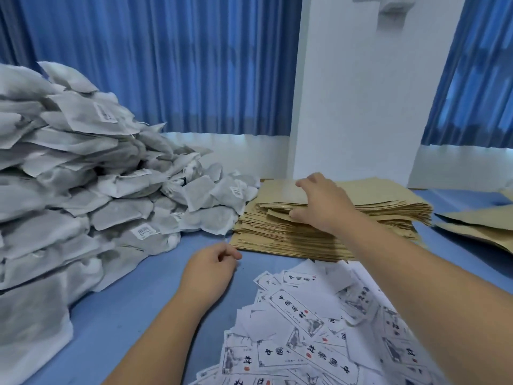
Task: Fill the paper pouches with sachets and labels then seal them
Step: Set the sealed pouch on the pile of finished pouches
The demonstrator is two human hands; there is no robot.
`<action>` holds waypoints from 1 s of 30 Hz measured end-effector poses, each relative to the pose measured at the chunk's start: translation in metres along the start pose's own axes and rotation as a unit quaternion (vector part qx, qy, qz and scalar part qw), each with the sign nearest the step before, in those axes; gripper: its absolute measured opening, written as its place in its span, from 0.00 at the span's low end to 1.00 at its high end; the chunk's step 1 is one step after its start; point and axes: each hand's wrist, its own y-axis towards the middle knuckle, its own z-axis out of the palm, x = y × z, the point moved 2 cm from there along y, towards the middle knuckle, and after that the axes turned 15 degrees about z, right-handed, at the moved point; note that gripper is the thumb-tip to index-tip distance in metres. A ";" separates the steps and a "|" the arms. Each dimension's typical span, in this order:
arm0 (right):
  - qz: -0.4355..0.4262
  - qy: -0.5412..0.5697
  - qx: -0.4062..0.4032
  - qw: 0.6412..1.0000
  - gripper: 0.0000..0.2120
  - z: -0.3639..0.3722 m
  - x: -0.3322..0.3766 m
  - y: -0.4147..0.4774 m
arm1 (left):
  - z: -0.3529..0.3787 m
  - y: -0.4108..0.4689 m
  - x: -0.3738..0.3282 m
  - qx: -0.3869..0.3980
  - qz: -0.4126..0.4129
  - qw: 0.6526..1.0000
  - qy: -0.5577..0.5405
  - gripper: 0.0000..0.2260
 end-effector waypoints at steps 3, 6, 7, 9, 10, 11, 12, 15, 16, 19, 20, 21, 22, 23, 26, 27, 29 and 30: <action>0.041 -0.067 0.094 0.993 0.42 0.014 -0.012 0.027 | -0.001 0.000 0.000 0.005 -0.004 1.000 -0.005 0.11; 0.053 -0.140 0.170 0.974 0.34 0.036 -0.023 0.024 | -0.001 0.001 0.000 0.005 -0.008 1.000 -0.013 0.11; 0.043 -0.152 0.149 0.976 0.29 0.040 -0.023 0.021 | -0.001 0.002 0.001 0.005 -0.009 1.000 -0.012 0.11; 0.019 -0.145 0.061 0.987 0.21 0.040 -0.020 0.013 | -0.001 0.002 0.001 0.004 -0.008 1.000 -0.013 0.12; 0.005 -0.143 0.020 0.990 0.19 0.038 -0.018 0.008 | -0.001 0.002 0.001 0.004 -0.008 1.000 -0.013 0.12; -0.007 -0.152 -0.010 0.988 0.16 0.036 -0.016 0.004 | -0.001 0.002 0.000 0.004 -0.010 1.000 -0.013 0.11; -0.015 -0.171 -0.028 0.985 0.15 0.034 -0.013 0.000 | -0.001 0.002 0.000 0.004 -0.011 1.000 -0.012 0.11; -0.009 -0.208 -0.045 0.977 0.11 0.030 -0.007 -0.013 | -0.001 0.000 -0.001 0.009 -0.010 1.000 -0.009 0.11; 0.003 -0.200 -0.046 0.979 0.13 0.026 -0.007 -0.017 | -0.001 0.000 -0.001 0.010 -0.008 1.000 -0.008 0.11; -0.001 -0.111 -0.104 0.988 0.12 0.009 -0.010 -0.025 | -0.001 -0.001 -0.002 0.011 0.002 1.000 0.000 0.12; -0.002 -0.063 -0.129 0.990 0.11 0.002 -0.014 -0.027 | -0.001 -0.002 -0.002 0.004 0.009 1.000 -0.004 0.13; -0.002 0.002 -0.159 0.987 0.10 -0.005 -0.019 -0.030 | -0.001 -0.003 -0.003 -0.008 0.017 1.000 -0.014 0.13; -0.004 0.086 -0.183 0.979 0.09 -0.013 -0.025 -0.033 | -0.001 -0.003 -0.004 -0.027 0.023 0.999 -0.034 0.14; -0.006 0.167 -0.204 0.965 0.08 -0.022 -0.029 -0.038 | -0.001 -0.003 -0.007 -0.048 0.022 0.997 -0.064 0.14; 0.015 0.332 -0.226 0.916 0.08 -0.044 -0.044 -0.051 | 0.003 -0.001 -0.019 -0.099 -0.003 0.966 -0.240 0.13; 0.031 0.394 -0.213 0.893 0.09 -0.049 -0.048 -0.055 | 0.005 -0.001 -0.025 -0.107 -0.020 0.942 -0.317 0.11; 0.056 0.529 -0.160 0.832 0.11 -0.057 -0.055 -0.064 | 0.008 -0.003 -0.036 -0.108 -0.069 0.864 -0.488 0.10; 0.068 0.565 -0.136 0.811 0.11 -0.061 -0.059 -0.067 | 0.010 -0.005 -0.040 -0.094 -0.103 0.815 -0.562 0.12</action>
